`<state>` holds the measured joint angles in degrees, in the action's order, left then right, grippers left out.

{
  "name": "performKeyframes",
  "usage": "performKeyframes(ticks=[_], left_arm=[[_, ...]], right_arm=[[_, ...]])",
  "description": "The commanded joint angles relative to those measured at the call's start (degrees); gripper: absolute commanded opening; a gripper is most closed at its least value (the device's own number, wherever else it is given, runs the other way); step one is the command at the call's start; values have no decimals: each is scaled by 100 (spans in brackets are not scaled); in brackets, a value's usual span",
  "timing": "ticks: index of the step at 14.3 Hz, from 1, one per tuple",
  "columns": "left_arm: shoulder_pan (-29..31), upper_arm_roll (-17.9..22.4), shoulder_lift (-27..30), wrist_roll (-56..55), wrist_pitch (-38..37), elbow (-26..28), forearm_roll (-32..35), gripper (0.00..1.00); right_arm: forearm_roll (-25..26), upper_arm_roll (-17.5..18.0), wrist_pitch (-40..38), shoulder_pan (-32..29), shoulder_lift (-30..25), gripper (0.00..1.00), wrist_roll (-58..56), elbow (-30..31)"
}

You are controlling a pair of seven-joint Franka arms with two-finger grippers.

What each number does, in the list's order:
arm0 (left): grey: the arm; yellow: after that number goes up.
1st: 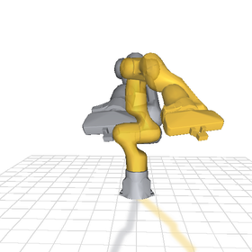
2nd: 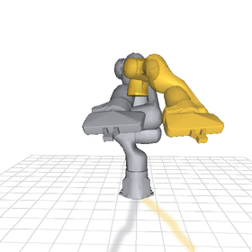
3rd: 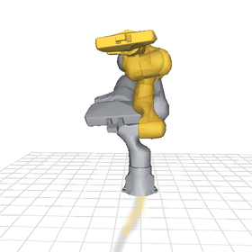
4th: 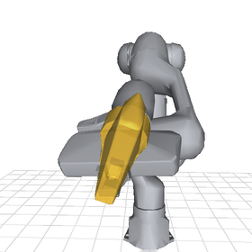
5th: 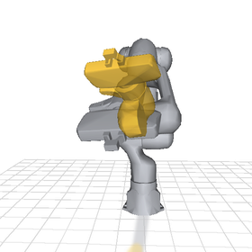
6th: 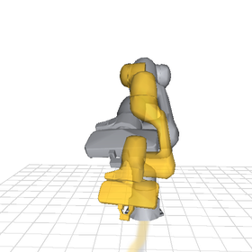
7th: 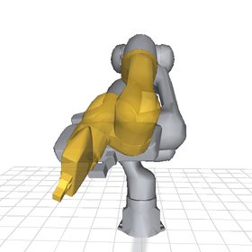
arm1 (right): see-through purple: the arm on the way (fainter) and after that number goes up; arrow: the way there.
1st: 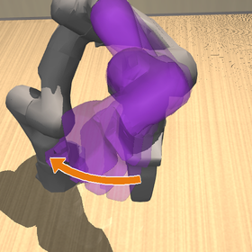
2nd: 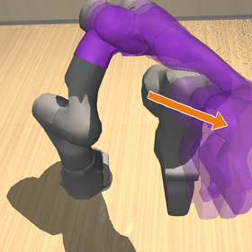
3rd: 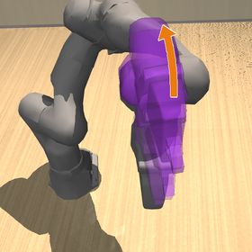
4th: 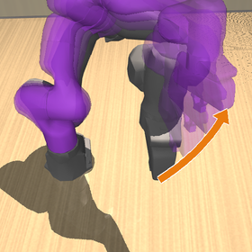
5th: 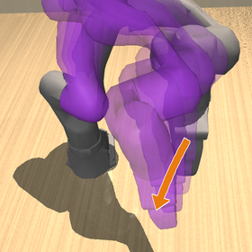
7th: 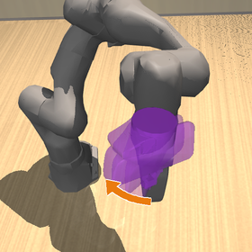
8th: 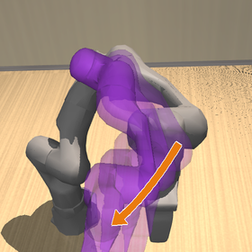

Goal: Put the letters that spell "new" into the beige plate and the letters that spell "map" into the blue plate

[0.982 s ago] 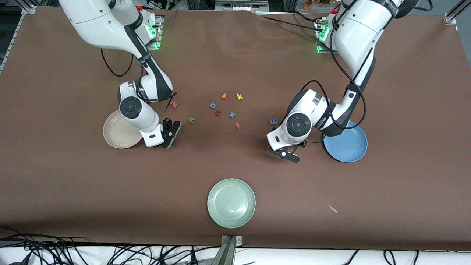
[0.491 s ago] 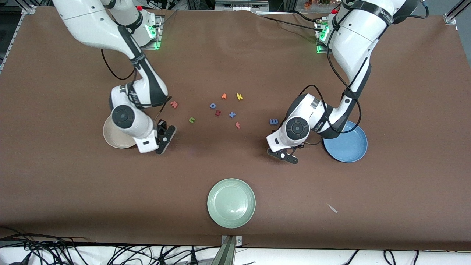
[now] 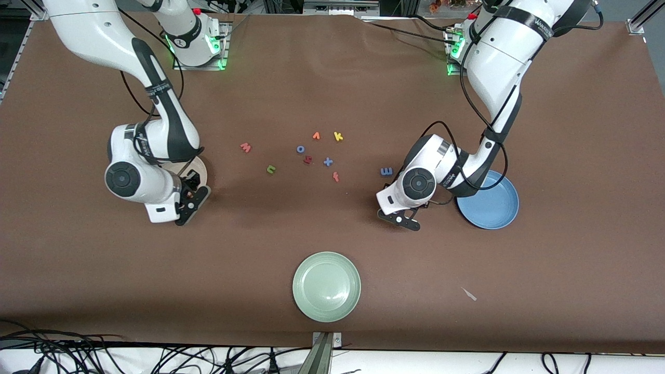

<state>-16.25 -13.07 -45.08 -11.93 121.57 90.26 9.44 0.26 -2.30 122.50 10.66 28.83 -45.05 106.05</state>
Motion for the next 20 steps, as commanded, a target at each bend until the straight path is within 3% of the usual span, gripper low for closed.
performKeyframes(ticks=[1, 2, 3, 4, 8, 12, 13, 14, 15, 18, 20], left_arm=[[60, -11, 0, 24, 25, 54, 216, 13], [69, -11, 43, 16, -10, 36, 216, 2], [104, -3, 78, 7, -28, 27, 216, 1], [139, 6, 201, 7, -193, -8, 216, 1], [489, 120, 694, 191, -1098, -26, 243, 4], [903, 147, 668, 252, -1671, 71, 1138, 7], [1017, 147, 650, 305, -1671, 141, 1139, 13], [1079, 147, 624, 323, -1654, 194, 1139, 39], [1114, 147, 624, 323, -1654, 185, 1139, 99], [1133, 94, 650, 306, -1671, 142, 1043, 100], [1062, -229, 703, 227, -1802, 98, 1025, 100]], right_arm=[[-52, -270, 54, 32, -588, 9, -30, 792], [-52, -376, 185, 32, -668, 12, -30, 986], [-52, -473, 248, 32, -712, 45, -30, 1110], [-61, -491, 231, 32, -713, 99, -12, 1120], [-79, -448, -5, 50, -967, 100, 670, 1102], [-79, 26, -121, 59, -1205, 100, 1761, 1260], [-79, 132, -69, 50, -1283, 100, 1972, 1400], [-79, 229, 89, 59, -1423, 100, 2183, 1619], [-79, 360, 325, 59, -1598, 100, 2289, 1908], [-70, 712, 1090, 59, -1863, 100, 2439, 2630], [-70, 940, 1293, 59, -1978, 100, 2851, 2851]])
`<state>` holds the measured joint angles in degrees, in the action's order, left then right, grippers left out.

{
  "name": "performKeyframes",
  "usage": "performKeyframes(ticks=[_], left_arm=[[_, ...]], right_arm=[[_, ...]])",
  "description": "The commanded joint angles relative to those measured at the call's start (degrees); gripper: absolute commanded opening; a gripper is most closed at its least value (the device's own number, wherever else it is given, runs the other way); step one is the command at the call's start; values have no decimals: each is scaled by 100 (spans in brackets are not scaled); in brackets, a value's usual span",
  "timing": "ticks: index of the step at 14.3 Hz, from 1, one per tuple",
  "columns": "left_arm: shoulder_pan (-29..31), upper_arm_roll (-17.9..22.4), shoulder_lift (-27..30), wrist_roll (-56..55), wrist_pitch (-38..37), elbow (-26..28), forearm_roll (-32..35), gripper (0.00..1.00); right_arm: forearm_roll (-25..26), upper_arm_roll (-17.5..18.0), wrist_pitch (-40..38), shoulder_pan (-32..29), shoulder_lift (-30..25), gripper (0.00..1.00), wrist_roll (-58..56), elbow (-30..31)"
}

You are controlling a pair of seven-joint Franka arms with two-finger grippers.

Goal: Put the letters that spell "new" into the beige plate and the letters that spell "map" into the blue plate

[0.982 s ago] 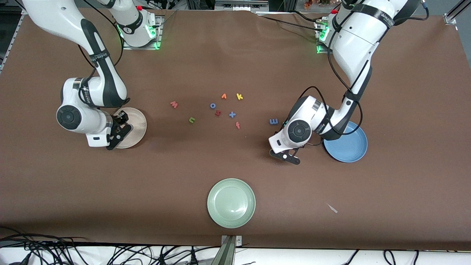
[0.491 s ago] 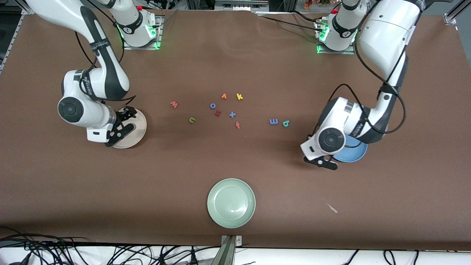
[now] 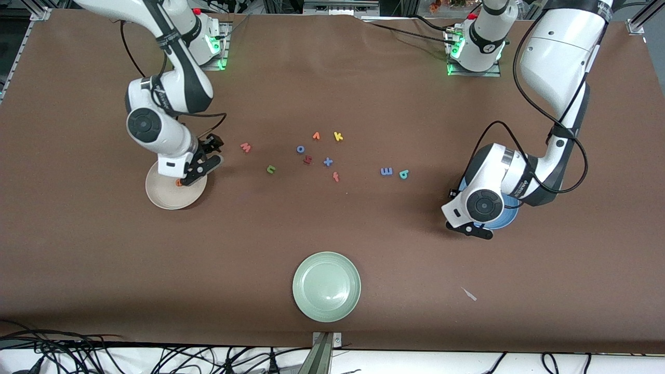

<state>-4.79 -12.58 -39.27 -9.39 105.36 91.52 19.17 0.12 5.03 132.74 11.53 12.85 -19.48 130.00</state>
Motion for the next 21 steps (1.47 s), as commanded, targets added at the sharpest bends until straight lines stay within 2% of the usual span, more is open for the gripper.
performKeyframes(ticks=[1, 4, 7, 9, 11, 14, 16, 17, 18, 20, 21], left_arm=[[-58, -515, 121, -98, -269, -47, 52, 100], [74, -1183, 113, 217, -253, -29, -89, 100], [-22, -1711, 69, 253, -156, 58, -54, 100], [-22, -1844, 51, 742, 324, 364, -45, 100], [4, -1863, 95, 1114, 1106, 935, -45, 100], [-31, -1863, 51, 1509, 2029, 1384, 323, 100], [-75, -1897, 51, 1693, 2226, 1517, 482, 99], [-180, -1898, 42, 1773, 2235, 1526, 683, 91], [-215, -1898, 42, 1774, 2244, 1605, 798, 78], [-216, -1898, 51, 1817, 2244, 1623, 816, 61], [-233, -1898, 34, 1826, 2244, 1614, 938, 45]], right_arm=[[-47, 340, 435, -28, -432, 100, 452, 613], [-20, 674, 1339, -28, -494, 100, 717, 1202], [32, 745, 1754, 34, -302, 100, 717, 1291], [32, 754, 2017, 77, -108, 100, 717, 1300], [41, 754, 2019, 139, -55, 100, 717, 1309], [32, 745, 2053, 359, 138, 100, 717, 1291], [32, 745, 2150, 368, 261, 100, 717, 1291], [32, 745, 2150, 368, 296, 99, 717, 1291], [32, 745, 2150, 368, 306, 96, 717, 1291], [32, 745, 2168, 412, 349, 87, 717, 1291], [32, 745, 2177, 421, 376, 80, 717, 1282]])
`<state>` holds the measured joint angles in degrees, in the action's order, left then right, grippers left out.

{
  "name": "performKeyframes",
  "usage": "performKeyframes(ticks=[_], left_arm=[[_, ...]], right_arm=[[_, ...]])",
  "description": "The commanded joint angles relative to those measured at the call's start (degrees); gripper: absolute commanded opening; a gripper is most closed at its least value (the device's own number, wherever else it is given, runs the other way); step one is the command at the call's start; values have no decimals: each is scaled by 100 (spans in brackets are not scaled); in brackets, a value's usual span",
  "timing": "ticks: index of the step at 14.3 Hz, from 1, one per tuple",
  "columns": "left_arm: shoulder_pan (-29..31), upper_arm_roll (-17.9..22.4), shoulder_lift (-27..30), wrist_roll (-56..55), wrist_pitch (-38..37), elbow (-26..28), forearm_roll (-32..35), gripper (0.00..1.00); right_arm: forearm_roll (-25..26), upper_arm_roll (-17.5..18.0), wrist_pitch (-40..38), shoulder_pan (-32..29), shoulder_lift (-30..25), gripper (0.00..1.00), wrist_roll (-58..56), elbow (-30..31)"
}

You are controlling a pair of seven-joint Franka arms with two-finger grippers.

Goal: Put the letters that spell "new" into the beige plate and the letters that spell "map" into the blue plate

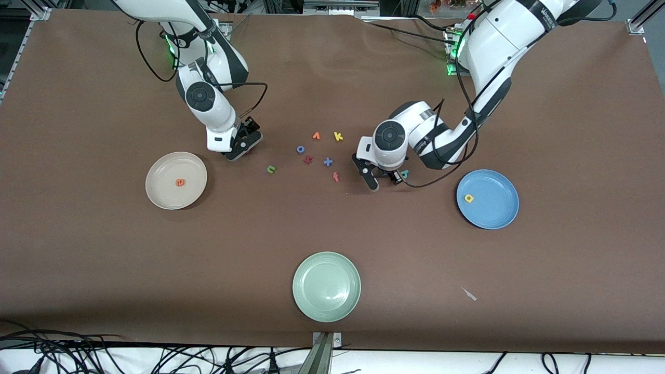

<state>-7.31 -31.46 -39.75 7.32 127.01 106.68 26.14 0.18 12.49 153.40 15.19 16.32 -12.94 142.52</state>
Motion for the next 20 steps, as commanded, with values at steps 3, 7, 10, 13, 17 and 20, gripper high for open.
performKeyframes(ticks=[3, 7, 10, 13, 17, 20], left_arm=[[72, -10, -41, 155, 351, 116, 506, 11], [169, -27, 212, 487, 54, 29, 498, 0], [571, -167, 625, 866, -632, -112, 78, 0], [1230, -194, 767, 1707, -1115, -226, -258, 1], [1986, -159, 794, 3159, -1591, -341, -145, 1], [2303, -36, 724, 3442, -1530, -324, 521, 1]], right_arm=[[26, -1, 216, 54, 99, 57, 63, 13], [27, -1, 251, 107, 108, 22, 46, -14], [26, -19, 173, 81, 82, 2, 19, -136], [44, -290, -834, 46, -102, 0, -33, -662], [53, -650, -2435, 37, -129, 0, -60, -1708], [88, -1090, -3000, 2, -50, 0, -481, -2210]])
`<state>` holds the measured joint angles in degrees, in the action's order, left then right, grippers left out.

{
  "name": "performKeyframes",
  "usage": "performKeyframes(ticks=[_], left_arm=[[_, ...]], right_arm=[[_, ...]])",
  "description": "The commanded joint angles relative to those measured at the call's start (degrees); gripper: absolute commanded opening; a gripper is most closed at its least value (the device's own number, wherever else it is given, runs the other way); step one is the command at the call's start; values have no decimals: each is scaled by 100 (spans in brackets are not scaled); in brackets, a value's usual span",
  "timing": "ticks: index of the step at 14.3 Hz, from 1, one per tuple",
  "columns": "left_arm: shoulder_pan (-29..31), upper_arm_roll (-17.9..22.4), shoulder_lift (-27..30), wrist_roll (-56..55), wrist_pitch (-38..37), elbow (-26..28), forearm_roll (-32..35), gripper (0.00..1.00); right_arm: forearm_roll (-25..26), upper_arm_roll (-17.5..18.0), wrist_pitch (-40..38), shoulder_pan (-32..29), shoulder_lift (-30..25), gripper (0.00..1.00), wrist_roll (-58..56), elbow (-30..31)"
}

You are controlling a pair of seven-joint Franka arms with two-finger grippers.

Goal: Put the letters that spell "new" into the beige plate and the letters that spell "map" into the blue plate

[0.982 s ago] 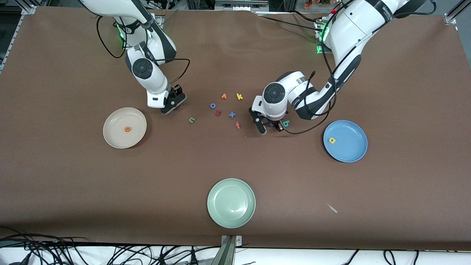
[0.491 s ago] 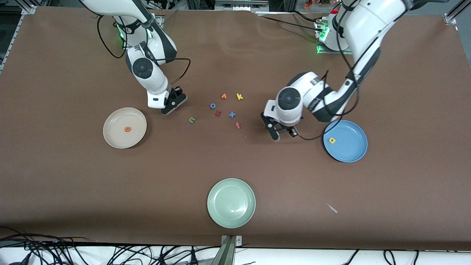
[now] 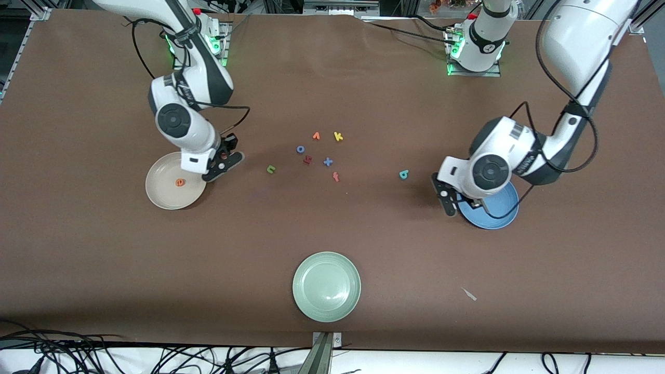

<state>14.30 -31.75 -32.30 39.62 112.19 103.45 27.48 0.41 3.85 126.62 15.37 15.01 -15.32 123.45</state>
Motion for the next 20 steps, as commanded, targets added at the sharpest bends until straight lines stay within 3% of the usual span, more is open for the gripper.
performKeyframes(ticks=[1, 2, 3, 4, 8, 9, 10, 11, 16, 20], left_arm=[[222, -7, -91, 212, -31, 17, 677, 2], [319, -7, -127, 204, -31, 35, 749, 9], [407, -16, -110, 178, -39, 70, 750, 71], [407, -33, -83, 186, -57, 70, 750, 100], [372, -314, -22, -277, -162, 0, 339, 100], [346, -332, -21, -489, -206, -18, 137, 100], [337, -445, -21, -743, -207, -27, -48, 100], [337, -542, -21, -1050, -224, -9, -145, 100], [-320, -622, -74, -2807, -304, 0, -830, 100], [-928, -613, -249, -4215, 74, 52, -981, 100]], right_arm=[[91, -384, -314, -17, 150, 0, -252, -321], [213, -551, -261, -17, 238, 0, -304, -339], [318, -639, -200, -25, 300, 0, -392, -356], [337, -658, -104, -34, 344, 0, -393, -382], [328, -728, 64, -253, 686, 2, -340, -575], [328, -728, 64, -271, 748, 28, -314, -593], [293, -728, 64, -272, 757, 86, -279, -594], [293, -720, 12, -263, 714, 100, -270, -594], [232, -298, -409, -166, 529, 100, 766, -769], [249, 439, -331, -122, 617, 100, 1822, -849]])
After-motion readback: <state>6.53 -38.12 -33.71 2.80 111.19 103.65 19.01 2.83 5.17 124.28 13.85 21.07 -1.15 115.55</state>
